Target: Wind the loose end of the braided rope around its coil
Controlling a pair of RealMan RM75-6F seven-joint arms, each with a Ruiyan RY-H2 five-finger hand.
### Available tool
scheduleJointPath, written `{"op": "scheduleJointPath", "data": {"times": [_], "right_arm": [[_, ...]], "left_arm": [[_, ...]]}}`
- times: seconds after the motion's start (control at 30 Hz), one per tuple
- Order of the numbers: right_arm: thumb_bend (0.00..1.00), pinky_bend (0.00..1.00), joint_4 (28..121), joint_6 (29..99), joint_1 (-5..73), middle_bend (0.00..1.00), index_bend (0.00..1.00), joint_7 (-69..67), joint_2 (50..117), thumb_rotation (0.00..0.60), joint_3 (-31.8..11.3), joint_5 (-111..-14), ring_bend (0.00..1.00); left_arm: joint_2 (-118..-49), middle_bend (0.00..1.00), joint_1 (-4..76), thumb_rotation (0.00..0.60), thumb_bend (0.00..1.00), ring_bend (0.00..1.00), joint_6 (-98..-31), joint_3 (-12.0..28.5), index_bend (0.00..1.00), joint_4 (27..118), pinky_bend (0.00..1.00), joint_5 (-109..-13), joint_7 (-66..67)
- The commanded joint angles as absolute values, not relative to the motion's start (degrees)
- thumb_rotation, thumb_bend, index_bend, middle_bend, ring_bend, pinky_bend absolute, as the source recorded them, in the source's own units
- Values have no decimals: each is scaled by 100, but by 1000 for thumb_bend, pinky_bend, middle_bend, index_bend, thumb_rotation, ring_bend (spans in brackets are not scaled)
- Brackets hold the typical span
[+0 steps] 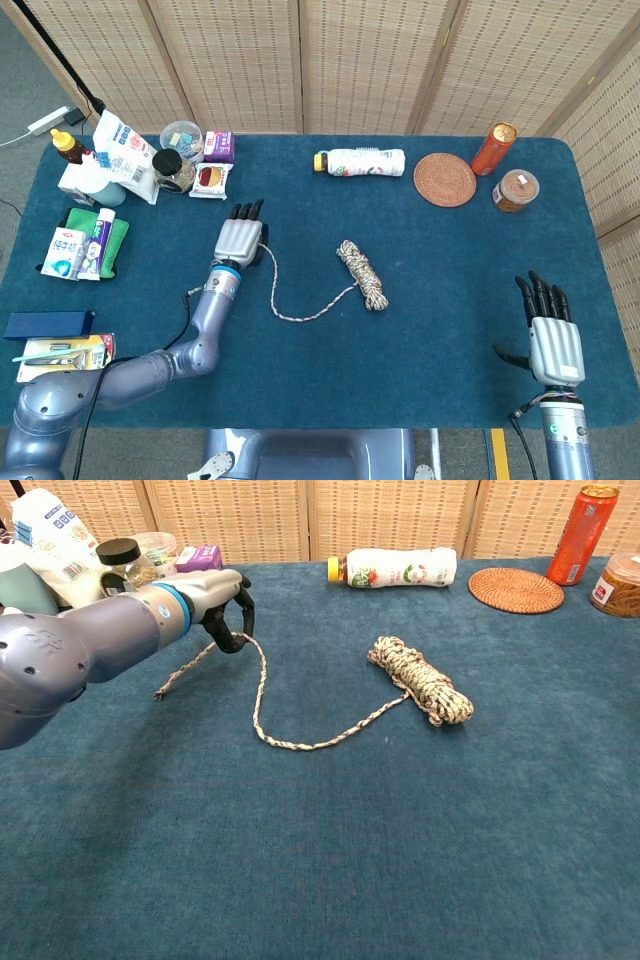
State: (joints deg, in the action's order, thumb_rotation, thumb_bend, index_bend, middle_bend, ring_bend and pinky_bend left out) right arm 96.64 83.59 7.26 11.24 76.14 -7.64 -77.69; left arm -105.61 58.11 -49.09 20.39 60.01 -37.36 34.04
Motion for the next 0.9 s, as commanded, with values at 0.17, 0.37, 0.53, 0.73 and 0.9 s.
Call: {"op": "scheduleJointPath", "data": {"times": [0.17,0.37,0.53,0.73,0.9], "right_arm": [[0,0,9690,8327,738,0,0,1139,7628,600,-717,-7820,0],[0,0,9774,8156,803,0,0,1154,7698,600,-635,-7849,0],[0,0,9950,7806,1068,0,0,1335,7746,600,-690,-7856,0],[0,0,10179,7119,1599,0,0,1498,7776,600,-982,-7582,0],[0,0,10304,6540,2115,0,0,1699,7936,600,-1308,-7118,0]], "left_arm": [[-9733,0,5434,600,527,0,-5169,1881,625,7065,0,-3798,3451],[-9285,0,5238,600,525,0,-5255,1753,636,7610,0,-3828,3427],[-8760,0,5043,600,523,0,-5375,1675,636,8210,0,-3889,3375],[-8280,0,4868,600,521,0,-5476,1578,636,8812,0,-3937,3286],[-7986,0,4819,600,519,0,-5597,1547,641,9271,0,-4001,3274]]}}
